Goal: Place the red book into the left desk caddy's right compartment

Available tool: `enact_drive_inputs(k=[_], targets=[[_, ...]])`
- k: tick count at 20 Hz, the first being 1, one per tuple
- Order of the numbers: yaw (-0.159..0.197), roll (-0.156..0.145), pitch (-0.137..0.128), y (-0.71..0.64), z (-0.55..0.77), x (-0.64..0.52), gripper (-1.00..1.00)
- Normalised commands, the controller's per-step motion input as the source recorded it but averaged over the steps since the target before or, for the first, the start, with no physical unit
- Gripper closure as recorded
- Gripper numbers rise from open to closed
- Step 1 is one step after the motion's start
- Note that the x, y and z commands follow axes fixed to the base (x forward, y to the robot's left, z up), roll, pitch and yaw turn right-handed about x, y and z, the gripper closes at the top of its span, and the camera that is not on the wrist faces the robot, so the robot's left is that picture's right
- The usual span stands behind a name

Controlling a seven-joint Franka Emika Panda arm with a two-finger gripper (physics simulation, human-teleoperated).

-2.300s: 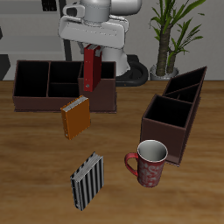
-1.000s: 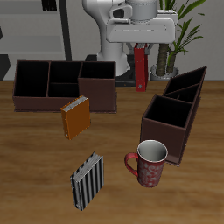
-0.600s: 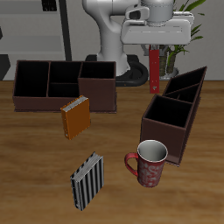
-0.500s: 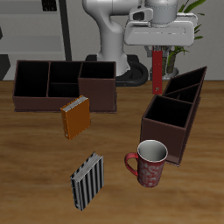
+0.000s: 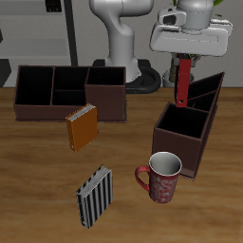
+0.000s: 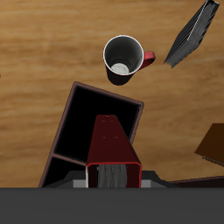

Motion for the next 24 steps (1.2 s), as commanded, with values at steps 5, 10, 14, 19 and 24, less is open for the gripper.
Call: enact_drive_inputs(k=[5, 10, 14, 19, 24], targets=[[-0.035, -0.035, 0.001, 0.07, 0.07, 0.13, 1.0], [-0.009, 0.003, 0.009, 0.12, -0.04, 0.14, 1.0], [0.004, 0.006, 0.023, 0.09, -0.11, 0.11, 1.0], [0.019, 0.009, -0.004, 0.08, -0.05, 0.09, 1.0], [0.002, -0.001, 0.031, -0.07, -0.12, 0.15, 1.0]])
